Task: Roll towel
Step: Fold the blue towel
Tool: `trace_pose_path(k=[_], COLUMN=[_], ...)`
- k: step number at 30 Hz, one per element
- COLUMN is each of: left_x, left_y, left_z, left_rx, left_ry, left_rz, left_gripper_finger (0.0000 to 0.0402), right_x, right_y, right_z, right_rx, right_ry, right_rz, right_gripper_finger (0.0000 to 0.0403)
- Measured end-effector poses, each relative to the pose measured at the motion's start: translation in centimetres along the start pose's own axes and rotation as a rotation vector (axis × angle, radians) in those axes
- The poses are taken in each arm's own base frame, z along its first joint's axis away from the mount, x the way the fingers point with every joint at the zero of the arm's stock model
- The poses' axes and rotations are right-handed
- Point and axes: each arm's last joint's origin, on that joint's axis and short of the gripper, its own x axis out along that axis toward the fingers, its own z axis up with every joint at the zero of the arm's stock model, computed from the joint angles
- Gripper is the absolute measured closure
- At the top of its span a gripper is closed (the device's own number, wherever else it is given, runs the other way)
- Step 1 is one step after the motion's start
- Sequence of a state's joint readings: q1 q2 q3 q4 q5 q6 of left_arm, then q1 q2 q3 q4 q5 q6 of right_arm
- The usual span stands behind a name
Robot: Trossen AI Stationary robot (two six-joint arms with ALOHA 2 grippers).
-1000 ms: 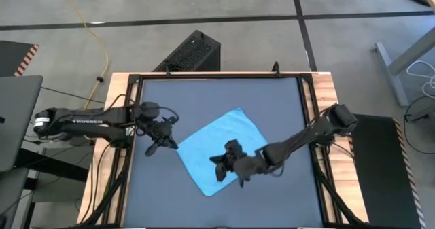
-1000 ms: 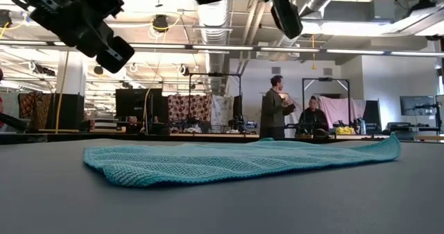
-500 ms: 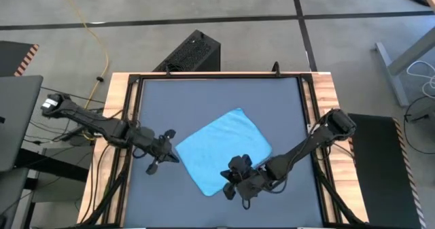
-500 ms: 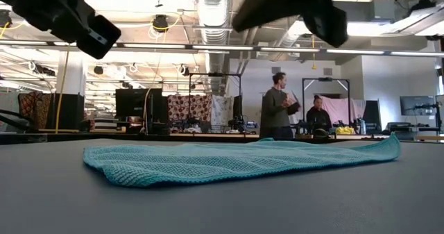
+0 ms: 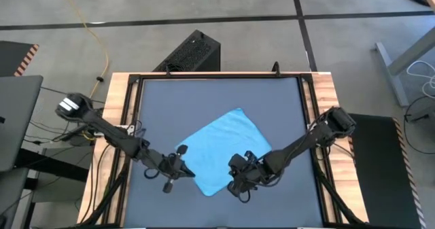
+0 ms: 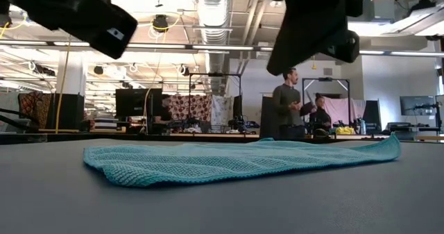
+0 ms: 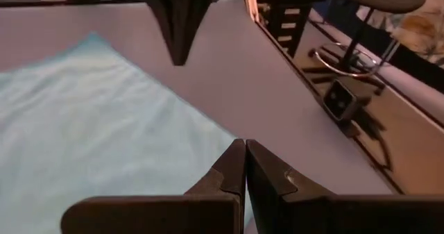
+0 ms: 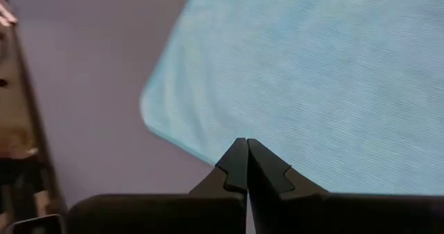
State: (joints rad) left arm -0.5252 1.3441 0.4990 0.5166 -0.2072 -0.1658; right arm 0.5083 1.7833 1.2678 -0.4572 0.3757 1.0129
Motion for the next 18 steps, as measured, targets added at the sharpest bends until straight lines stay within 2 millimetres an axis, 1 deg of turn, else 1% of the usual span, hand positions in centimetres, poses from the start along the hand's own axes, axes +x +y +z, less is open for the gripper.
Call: trace_pose_path(k=[4,6,11,15,18], left_x=[2.7,4.3,8.1,10.2,11.2], left_y=[-0.7,-1.3,-2.6,-3.3,-3.7], left_z=[-0.2,-0.4,-0.6,-0.7,-0.7], left_rx=[-0.016,0.025,0.164,0.215,0.245], left_ry=[0.048,0.089,0.204,0.338,0.411], left_rz=[-0.054,-0.096,-0.194,-0.21,-0.208], left_gripper_finger=[0.0397,0.0385,0.0336,0.0294,0.0273], right_x=[0.0,-0.1,-0.5,-0.7,-1.0], right_y=[-0.8,-1.0,-1.1,-0.8,-0.5], right_z=[-0.1,-0.4,-1.2,-1.8,-2.3], right_rx=[0.025,0.038,0.049,0.069,0.08], right_ry=[0.037,0.054,0.086,0.092,0.092], right_rz=[-0.064,-0.092,-0.123,-0.121,-0.116], right_gripper_finger=[0.0379,0.0379,0.0379,0.0379,0.0379])
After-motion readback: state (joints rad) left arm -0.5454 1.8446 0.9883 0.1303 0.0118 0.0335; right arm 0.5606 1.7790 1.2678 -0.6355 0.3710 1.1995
